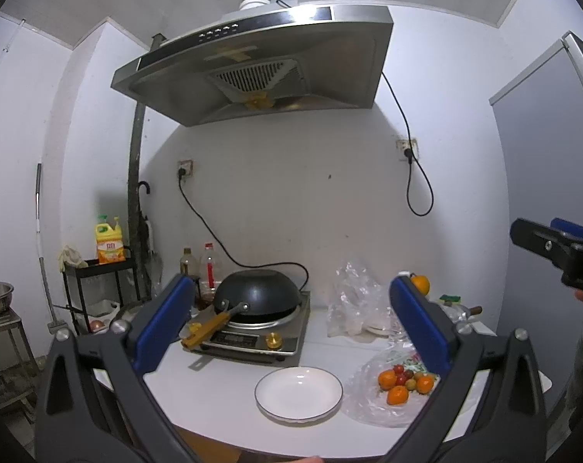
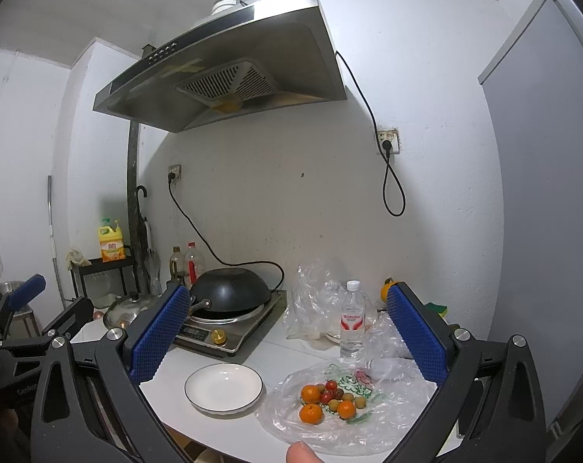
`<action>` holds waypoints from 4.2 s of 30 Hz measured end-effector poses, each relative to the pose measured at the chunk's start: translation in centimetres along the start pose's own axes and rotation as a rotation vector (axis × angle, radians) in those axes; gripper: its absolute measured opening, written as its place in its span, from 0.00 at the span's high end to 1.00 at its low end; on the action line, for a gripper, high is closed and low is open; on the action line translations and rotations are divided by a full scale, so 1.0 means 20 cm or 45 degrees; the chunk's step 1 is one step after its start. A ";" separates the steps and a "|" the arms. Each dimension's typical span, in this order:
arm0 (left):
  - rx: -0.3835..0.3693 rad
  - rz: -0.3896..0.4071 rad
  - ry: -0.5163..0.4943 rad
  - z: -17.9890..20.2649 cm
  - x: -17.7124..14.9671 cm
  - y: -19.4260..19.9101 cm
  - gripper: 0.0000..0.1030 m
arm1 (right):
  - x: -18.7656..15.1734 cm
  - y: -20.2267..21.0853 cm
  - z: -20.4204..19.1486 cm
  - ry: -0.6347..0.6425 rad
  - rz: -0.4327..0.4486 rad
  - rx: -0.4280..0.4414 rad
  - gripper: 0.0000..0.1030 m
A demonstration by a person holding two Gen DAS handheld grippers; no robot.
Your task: Organize fruits
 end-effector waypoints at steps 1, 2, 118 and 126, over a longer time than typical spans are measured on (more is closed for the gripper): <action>-0.002 -0.003 0.001 0.00 0.00 0.00 0.01 | 0.01 0.00 0.01 -0.002 -0.002 0.000 0.00; -0.004 -0.007 0.002 0.00 0.00 0.00 0.01 | 0.01 0.00 0.01 -0.003 -0.001 0.001 0.00; -0.328 -0.681 -0.195 0.74 -0.96 -1.05 0.01 | -0.86 -0.85 0.62 -0.049 -0.631 -0.114 0.13; -0.366 -0.762 -0.248 0.92 -1.12 -1.18 0.02 | -1.01 -0.97 0.72 -0.093 -0.731 -0.065 0.23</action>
Point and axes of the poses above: each gripper's, at about its wrist camera, not at the fingertips, and y roughly against the way its jaws point, z to its right, x to its top, the point moved 7 cm from there along -y, roughly the way its jaws point, and after that the axes turned 5 degrees about -z, right-handed, at the moved point
